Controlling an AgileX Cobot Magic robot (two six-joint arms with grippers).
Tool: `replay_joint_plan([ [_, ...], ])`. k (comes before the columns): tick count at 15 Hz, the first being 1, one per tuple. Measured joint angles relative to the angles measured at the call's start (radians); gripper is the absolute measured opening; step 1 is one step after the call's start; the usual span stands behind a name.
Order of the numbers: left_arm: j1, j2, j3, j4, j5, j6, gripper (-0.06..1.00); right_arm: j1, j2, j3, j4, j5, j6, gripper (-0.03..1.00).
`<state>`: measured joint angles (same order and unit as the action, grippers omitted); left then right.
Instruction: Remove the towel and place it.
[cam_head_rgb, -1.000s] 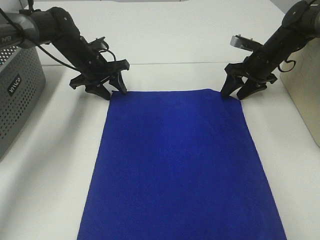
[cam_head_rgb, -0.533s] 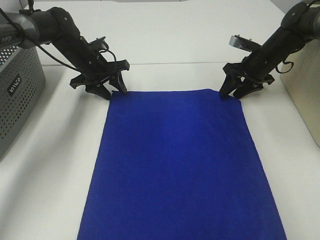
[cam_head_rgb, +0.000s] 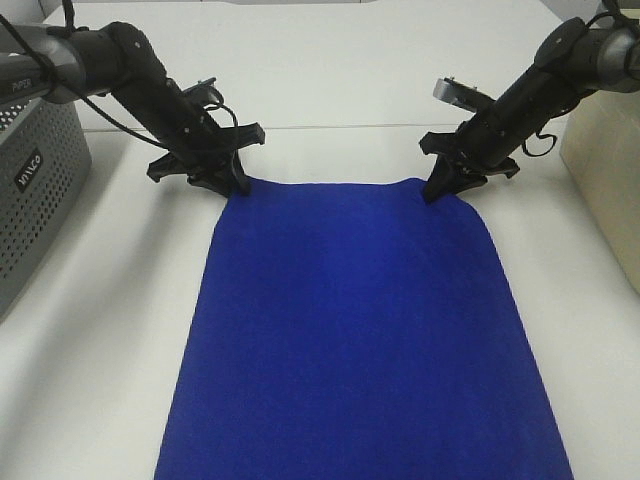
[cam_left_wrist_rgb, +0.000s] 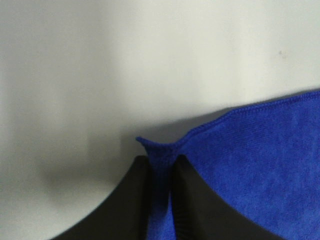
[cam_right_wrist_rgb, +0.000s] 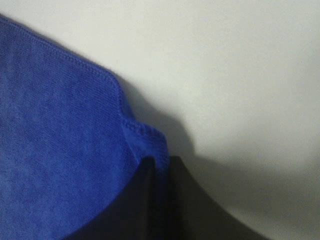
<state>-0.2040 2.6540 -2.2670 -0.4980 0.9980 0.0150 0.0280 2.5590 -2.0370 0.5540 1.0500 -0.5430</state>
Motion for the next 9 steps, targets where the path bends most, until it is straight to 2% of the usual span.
replay_joint_plan([
  [1,0.0,0.003,0.0,0.0,-0.008,0.001,0.07,0.004,0.001,0.0,-0.001,-0.003,-0.001,0.04],
  [2,0.0,0.003,0.0,0.0,-0.01,0.003,0.01,0.006,0.001,0.0,-0.001,-0.005,-0.004,0.02],
  [6,0.0,0.004,0.0,0.0,-0.029,0.016,0.0,0.006,0.001,0.0,0.0,-0.02,-0.007,0.02],
  [9,0.0,-0.004,-0.003,0.009,-0.079,0.034,0.0,0.006,-0.009,0.001,-0.01,-0.103,-0.027,0.02],
])
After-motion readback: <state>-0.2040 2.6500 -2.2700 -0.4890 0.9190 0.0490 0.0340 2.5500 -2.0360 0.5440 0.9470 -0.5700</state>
